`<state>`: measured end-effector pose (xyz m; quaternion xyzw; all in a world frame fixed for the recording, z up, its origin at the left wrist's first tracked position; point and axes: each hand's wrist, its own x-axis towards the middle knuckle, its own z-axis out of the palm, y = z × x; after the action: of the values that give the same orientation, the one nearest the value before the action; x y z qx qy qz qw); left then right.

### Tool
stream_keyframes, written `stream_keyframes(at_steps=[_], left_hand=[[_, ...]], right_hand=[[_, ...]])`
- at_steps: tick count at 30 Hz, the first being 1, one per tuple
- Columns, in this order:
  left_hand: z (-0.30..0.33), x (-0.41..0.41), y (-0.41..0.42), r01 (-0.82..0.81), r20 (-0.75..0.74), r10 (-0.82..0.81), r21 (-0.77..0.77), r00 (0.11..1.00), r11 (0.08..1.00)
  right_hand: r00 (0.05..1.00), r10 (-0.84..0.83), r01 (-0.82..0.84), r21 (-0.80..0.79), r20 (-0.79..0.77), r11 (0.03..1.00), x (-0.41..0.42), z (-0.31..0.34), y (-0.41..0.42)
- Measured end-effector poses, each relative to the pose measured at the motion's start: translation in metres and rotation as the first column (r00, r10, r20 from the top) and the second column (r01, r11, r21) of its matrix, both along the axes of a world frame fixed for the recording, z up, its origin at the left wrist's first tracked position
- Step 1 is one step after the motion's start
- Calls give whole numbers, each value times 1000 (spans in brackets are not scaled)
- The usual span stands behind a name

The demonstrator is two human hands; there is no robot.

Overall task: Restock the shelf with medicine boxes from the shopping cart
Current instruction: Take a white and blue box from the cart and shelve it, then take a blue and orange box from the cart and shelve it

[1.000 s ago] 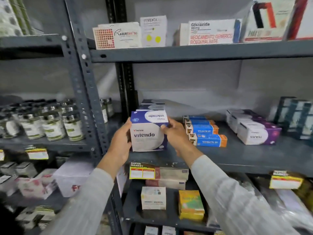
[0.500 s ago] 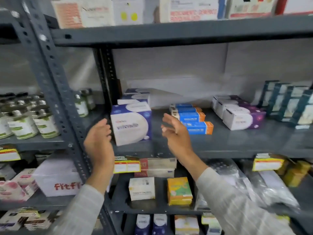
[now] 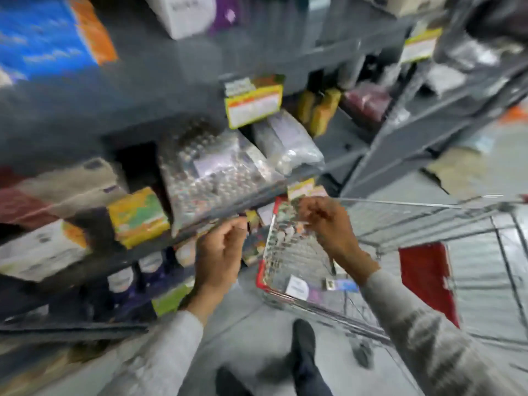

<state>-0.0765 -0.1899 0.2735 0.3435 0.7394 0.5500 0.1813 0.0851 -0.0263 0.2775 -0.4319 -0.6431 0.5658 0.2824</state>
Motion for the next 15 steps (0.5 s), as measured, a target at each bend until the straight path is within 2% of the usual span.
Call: stream_keyframes(at_steps=[2, 5, 8, 11, 13, 15], left_hand=[[-45, 26, 21, 178, 8, -181, -228, 984, 957], [-104, 58, 40, 347, -32, -413, -487, 910, 801], [-147, 88, 53, 414, -35, -574, -656, 818, 631], [-180, 111, 59, 441, 10, -683, -770, 731, 461], [-193, 119, 58, 396, -40, -714, -810, 699, 432], [-196, 123, 57, 342, -133, -694, -795, 708, 501]], right_hand=[[973, -20, 27, -31, 230, 999, 42, -48, 26], [853, 62, -56, -27, 518, 998, 96, -119, 49], [723, 180, -133, -122, 667, 984, 136, -180, 57], [606, 224, -168, -152, 763, 974, 171, -225, 65], [540, 286, -255, -170, 792, 952, 188, -250, 69], [471, 333, -338, -181, 817, 923, 198, -274, 75]])
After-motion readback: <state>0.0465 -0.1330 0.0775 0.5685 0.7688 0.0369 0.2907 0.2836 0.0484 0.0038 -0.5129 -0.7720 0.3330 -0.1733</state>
